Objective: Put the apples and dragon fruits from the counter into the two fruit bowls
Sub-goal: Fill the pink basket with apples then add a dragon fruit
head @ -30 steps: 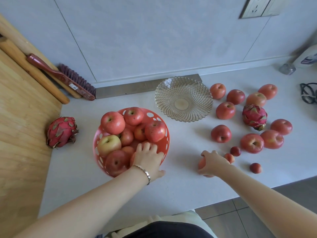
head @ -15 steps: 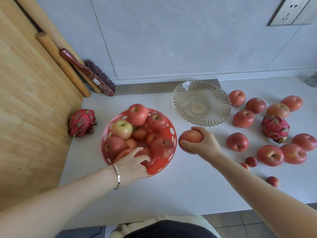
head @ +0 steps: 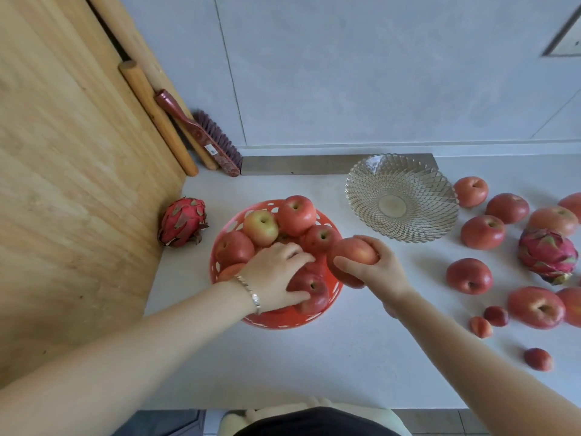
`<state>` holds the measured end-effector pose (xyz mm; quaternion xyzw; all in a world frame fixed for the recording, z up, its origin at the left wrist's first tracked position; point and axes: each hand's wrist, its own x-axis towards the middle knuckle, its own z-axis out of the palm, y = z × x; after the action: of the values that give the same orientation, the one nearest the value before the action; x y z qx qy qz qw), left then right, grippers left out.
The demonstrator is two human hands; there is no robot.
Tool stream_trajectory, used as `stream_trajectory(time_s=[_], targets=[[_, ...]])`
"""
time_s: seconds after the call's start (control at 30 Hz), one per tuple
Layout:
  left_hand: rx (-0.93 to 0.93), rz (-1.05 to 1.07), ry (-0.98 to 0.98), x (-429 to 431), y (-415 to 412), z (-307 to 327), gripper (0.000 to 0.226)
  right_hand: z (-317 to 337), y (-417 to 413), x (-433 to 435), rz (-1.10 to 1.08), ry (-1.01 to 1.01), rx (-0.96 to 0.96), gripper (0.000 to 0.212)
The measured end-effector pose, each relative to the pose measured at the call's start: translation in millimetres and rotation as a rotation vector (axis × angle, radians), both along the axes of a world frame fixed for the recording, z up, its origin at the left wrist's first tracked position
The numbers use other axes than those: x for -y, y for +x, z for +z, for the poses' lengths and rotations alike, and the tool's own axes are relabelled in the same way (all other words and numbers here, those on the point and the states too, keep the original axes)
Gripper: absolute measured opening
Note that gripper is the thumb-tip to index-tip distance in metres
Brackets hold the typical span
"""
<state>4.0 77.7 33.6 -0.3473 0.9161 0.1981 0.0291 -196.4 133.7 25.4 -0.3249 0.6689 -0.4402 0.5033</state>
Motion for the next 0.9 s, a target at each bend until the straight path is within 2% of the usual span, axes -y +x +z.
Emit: stream_trajectory(time_s=[0.17,0.3,0.43,0.57,0.63,0.7,0.77,0.83,0.9], targets=[[0.338,-0.022,0.128,-8,-43,-27,0.071,2,-9,-9,-0.011,0.072,0.200,0.050],[0.337,-0.039,0.196,-3,-43,-29,0.069,1,-14,-17,0.024,0.083,0.209,0.050],[0.271,-0.045,0.120,-6,-19,-22,0.068,-1,-11,-20,0.070,0.007,0.061,0.061],[0.179,-0.037,-0.018,-15,11,-23,0.076,-6,3,-17,0.139,-0.185,-0.065,0.094],[0.095,-0.022,-0.028,-20,17,-27,0.078,-9,16,-11,0.184,-0.287,-0.199,0.100],[0.021,0.057,0.028,-24,18,-30,0.078,-16,27,-7,0.238,-0.362,-0.333,0.092],[-0.029,0.105,0.035,-26,18,-33,0.075,-25,35,-7,0.270,-0.353,-0.441,0.076],[-0.029,0.111,0.006,-29,19,-35,0.074,-32,38,-9,0.277,-0.320,-0.531,0.065],[0.001,0.115,-0.035,-30,20,-35,0.075,-37,40,-11,0.277,-0.311,-0.597,0.063]])
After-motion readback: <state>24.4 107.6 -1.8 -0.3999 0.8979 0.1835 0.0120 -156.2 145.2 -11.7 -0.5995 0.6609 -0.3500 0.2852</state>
